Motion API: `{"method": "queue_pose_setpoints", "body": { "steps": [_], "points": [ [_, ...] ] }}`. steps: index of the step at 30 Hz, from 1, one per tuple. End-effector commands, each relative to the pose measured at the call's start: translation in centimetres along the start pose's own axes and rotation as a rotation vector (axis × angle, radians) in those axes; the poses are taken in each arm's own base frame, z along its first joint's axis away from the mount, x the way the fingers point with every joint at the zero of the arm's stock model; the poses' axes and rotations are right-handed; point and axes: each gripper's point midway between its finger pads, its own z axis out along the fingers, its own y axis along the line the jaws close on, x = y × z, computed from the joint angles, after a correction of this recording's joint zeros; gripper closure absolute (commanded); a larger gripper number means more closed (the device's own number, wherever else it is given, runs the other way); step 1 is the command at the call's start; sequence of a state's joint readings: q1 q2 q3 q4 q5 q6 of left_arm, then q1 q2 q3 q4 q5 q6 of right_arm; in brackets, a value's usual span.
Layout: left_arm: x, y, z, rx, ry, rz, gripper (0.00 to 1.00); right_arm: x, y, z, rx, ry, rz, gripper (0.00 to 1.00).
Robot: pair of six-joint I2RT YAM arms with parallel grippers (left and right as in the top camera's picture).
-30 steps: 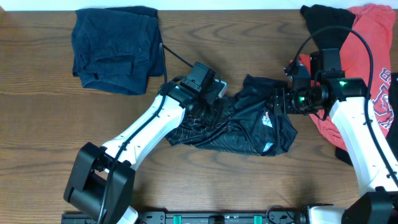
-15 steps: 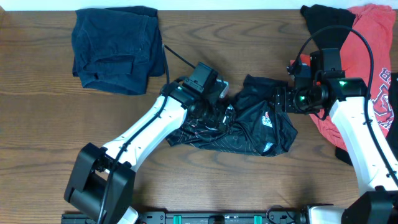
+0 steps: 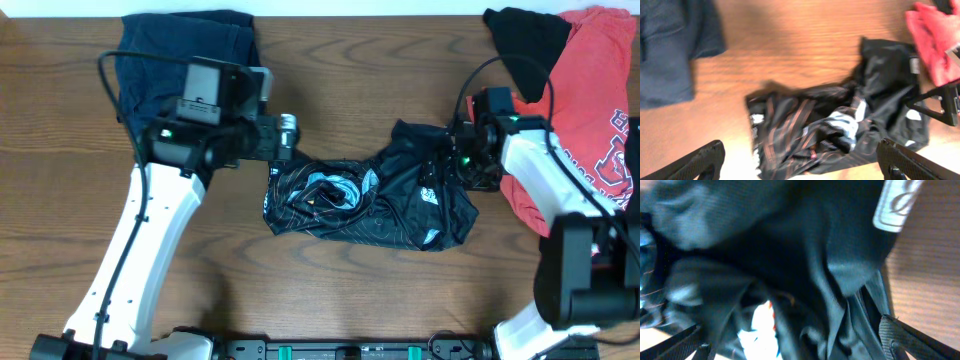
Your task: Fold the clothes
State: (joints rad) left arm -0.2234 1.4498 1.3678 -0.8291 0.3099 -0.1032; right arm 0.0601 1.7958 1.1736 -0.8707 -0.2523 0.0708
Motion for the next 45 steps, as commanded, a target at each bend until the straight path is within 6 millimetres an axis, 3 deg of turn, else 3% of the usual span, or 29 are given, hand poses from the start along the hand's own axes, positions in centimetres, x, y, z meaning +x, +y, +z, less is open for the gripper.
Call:
{"method": "queue_pose_setpoints", "body": {
  "steps": [1, 8, 13, 16, 21, 24, 29, 38, 41, 45],
  "points": [
    [0.5, 1.9, 0.5, -0.042, 0.038, 0.0, 0.02, 0.7, -0.3, 2.1, 0.009, 0.056, 0.005, 0.01],
    [1.5, 2.6, 1.3, -0.051, 0.088, 0.004, 0.02, 0.6, -1.1, 4.9, 0.017, 0.096, 0.017, 0.01],
    [1.6, 2.7, 1.3, -0.054, 0.089, 0.004, 0.02, 1.8, -1.5, 6.7, 0.024, 0.162, 0.027, 0.02],
    [1.5, 3.4, 1.3, -0.096, 0.086, 0.005, 0.02, 2.6, -1.1, 7.2, 0.018, 0.199, 0.022, 0.24],
    [1.4, 4.8, 1.1, -0.177, 0.077, 0.009, 0.02, 2.5, 0.4, 7.0, -0.044, 0.197, 0.014, 0.96],
    [1.2, 5.8, 0.9, -0.229, 0.071, 0.005, 0.02, 2.1, -0.2, 6.5, -0.058, 0.178, 0.042, 0.99],
    [1.0, 7.5, 0.4, -0.258, 0.062, -0.033, 0.02, 1.0, -2.7, 4.0, -0.091, 0.109, 0.104, 0.99],
    [1.0, 11.2, -0.9, -0.309, 0.046, -0.128, 0.02, -0.1, -7.5, -4.7, -0.096, -0.114, 0.16, 0.99],
    [1.1, 12.0, -1.2, -0.32, 0.044, -0.15, 0.02, 0.1, -7.2, -7.3, -0.088, -0.165, 0.158, 0.99],
    [1.1, 12.6, -1.4, -0.328, 0.041, -0.164, 0.02, 0.2, -4.4, -9.4, -0.104, -0.205, 0.107, 0.99]
  ]
}}
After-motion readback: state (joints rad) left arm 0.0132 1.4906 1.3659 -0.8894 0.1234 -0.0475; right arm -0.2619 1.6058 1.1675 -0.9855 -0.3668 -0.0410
